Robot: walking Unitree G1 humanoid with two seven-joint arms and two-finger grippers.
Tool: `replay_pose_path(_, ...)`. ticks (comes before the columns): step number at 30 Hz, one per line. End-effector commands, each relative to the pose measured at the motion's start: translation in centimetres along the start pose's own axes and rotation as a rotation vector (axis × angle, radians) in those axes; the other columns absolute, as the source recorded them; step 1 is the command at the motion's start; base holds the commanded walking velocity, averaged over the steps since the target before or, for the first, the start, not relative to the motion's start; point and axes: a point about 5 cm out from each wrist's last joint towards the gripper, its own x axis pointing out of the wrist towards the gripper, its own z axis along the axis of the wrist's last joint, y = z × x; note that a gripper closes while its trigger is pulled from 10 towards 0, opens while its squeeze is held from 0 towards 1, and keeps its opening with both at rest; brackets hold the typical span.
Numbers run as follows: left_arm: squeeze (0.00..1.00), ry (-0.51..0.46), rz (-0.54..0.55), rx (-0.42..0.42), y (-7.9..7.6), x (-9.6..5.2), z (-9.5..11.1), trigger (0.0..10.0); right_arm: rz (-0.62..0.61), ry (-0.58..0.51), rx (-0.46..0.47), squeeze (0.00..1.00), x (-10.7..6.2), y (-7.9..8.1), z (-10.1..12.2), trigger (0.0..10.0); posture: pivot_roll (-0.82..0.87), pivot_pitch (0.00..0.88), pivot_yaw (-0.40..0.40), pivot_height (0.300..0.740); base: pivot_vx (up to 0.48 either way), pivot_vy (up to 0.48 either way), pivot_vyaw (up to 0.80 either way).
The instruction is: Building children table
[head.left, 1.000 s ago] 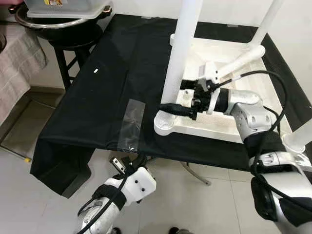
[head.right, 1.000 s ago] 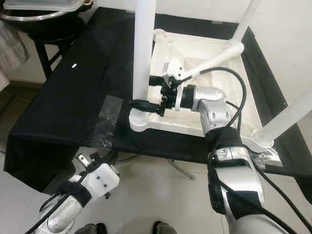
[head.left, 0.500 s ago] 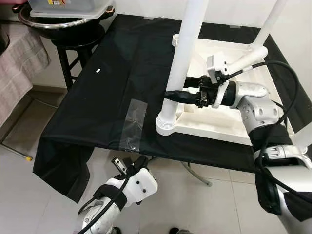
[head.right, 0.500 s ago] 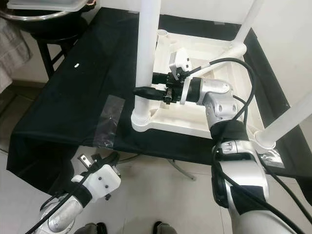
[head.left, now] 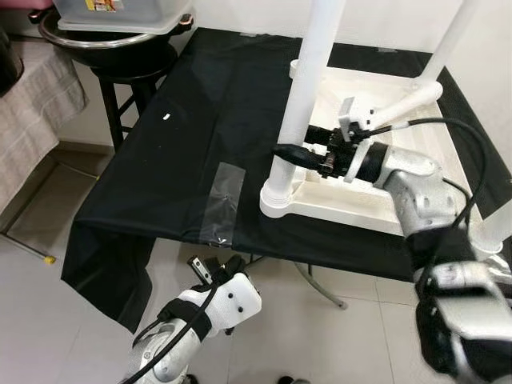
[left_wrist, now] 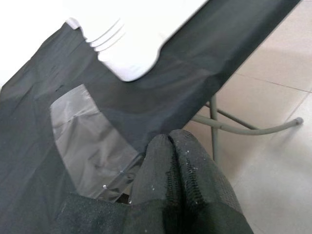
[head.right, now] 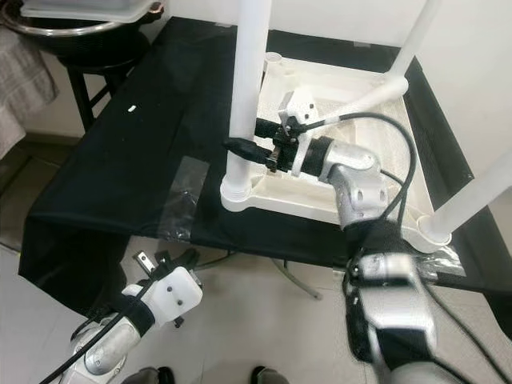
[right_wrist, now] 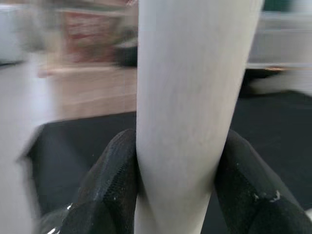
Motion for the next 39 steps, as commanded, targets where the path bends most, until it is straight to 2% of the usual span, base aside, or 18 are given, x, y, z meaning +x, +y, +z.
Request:
replay_pose_path(1, 0.0, 0.016, -0.025, 0.003, -0.5, -0.2, -0.1, 10.0, -0.193, 0.155, -0.006, 0.0, -1.2, -0.6, -2.8, 0.0, 0.03, 0.226, -0.088, 0.74, 0.0, 0.0, 0.0)
replay_pose_path(2, 0.0, 0.017, -0.026, -0.001, -0.4, -0.2, -0.2, 10.0, -0.311, 0.176, 0.014, 0.0, -1.5, 0.6, -3.6, 0.0, 0.02, 0.227, -0.087, 0.74, 0.0, 0.0, 0.0)
replay_pose_path(3, 0.0, 0.017, -0.026, -0.001, -0.4, -0.2, -0.2, 10.0, -0.311, 0.176, 0.014, 0.0, -1.5, 0.6, -3.6, 0.0, 0.02, 0.227, -0.087, 0.74, 0.0, 0.0, 0.0)
replay_pose_path(4, 0.0, 0.022, -0.049, -0.046, -0.6, -0.1, -0.4, 10.0, -0.351, 0.177, 0.07, 0.0, -1.7, 4.3, -4.5, 0.0, 0.01, 0.221, -0.087, 0.74, 0.0, 0.0, 0.0)
replay_pose_path(5, 0.0, 0.022, -0.053, -0.054, -0.6, 0.0, -0.4, 10.0, -0.334, 0.171, 0.094, 0.0, -1.6, 5.5, -4.6, 0.0, 0.01, 0.22, -0.086, 0.74, 0.0, 0.0, 0.0)
replay_pose_path(17, 0.0, 0.022, -0.078, -0.099, -0.7, 0.2, -0.6, 10.0, -0.295, 0.139, 0.096, 0.0, -0.3, 6.4, -3.2, 0.0, 0.01, 0.22, -0.092, 0.74, 0.0, 0.0, 0.0)
replay_pose_path(18, 0.0, 0.023, -0.083, -0.098, -0.8, 0.2, -0.5, 10.0, -0.288, 0.124, 0.083, 0.0, -0.1, 6.3, -2.5, 3.8, 0.01, 0.22, -0.092, 0.74, 0.0, 0.0, 0.0)
replay_pose_path(19, 0.0, 0.023, -0.083, -0.098, -0.8, 0.2, -0.5, 10.0, -0.288, 0.124, 0.083, 0.0, -0.1, 6.3, -2.5, 3.8, 0.01, 0.22, -0.092, 0.74, 0.0, 0.0, 0.0)
replay_pose_path(20, 0.0, 0.022, -0.087, -0.096, -0.8, 0.2, -0.5, 10.0, -0.267, 0.103, 0.073, 0.0, 0.1, 6.2, -1.9, 8.9, 0.01, 0.22, -0.092, 0.74, 0.0, 0.0, 0.0)
replay_pose_path(21, 0.0, 0.024, -0.091, -0.089, -0.8, 0.3, -0.4, 10.0, -0.241, 0.081, 0.058, 0.0, 0.3, 5.9, -1.3, 10.0, 0.01, 0.219, -0.089, 0.74, 0.0, 0.0, 0.0)
replay_pose_path(24, 0.0, 0.022, -0.097, -0.076, -0.9, 0.4, -0.3, 10.0, -0.156, 0.048, 0.057, 0.0, 0.5, 5.6, -0.2, 10.0, 0.01, 0.219, -0.089, 0.74, 0.0, 0.0, 0.0)
replay_pose_path(25, 0.0, 0.022, -0.101, -0.071, -0.9, 0.5, -0.3, 10.0, -0.063, 0.034, 0.053, 0.0, 0.5, 5.5, 0.4, 10.0, 0.01, 0.217, -0.085, 0.74, 0.0, 0.0, 0.0)
replay_pose_path(26, 0.0, 0.022, -0.101, -0.071, -0.9, 0.5, -0.3, 10.0, -0.063, 0.034, 0.053, 0.0, 0.5, 5.5, 0.4, 10.0, 0.01, 0.217, -0.085, 0.74, 0.0, 0.0, 0.0)
replay_pose_path(28, 0.0, 0.023, -0.111, -0.07, -1.0, 0.6, -0.3, 10.0, 0.149, 0.007, 0.028, 0.0, 0.0, 5.1, 1.6, 10.0, 0.02, 0.214, -0.083, 0.74, 0.0, 0.0, 0.0)
replay_pose_path(30, 0.0, 0.024, -0.115, -0.071, -1.0, 0.6, -0.3, 10.0, 0.219, -0.008, 0.029, 0.0, -0.4, 4.6, 2.2, 10.0, 0.02, 0.214, -0.083, 0.74, 0.0, 0.0, 0.0)
replay_pose_path(31, 0.0, 0.021, -0.106, -0.07, -0.9, 0.6, -0.3, 10.0, 0.26, -0.011, 0.021, 1.0, -0.5, 3.6, 2.8, 10.0, 0.02, 0.21, -0.085, 0.74, 0.0, 0.0, 0.0)
replay_pose_path(33, 0.0, 0.004, -0.068, -0.077, -0.4, 0.5, -0.2, 10.0, 0.32, -0.002, -0.028, 1.0, -0.6, 2.1, 3.5, 10.0, 0.03, 0.21, -0.086, 0.74, 0.0, 0.0, 0.0)
replay_pose_path(39, 0.0, -0.038, 0.026, -0.173, 1.3, 0.0, 0.6, 10.0, 0.432, -0.036, -0.035, 1.0, -0.3, 0.9, 4.8, 10.0, 0.05, 0.211, -0.088, 0.74, 0.0, 0.0, 0.0)
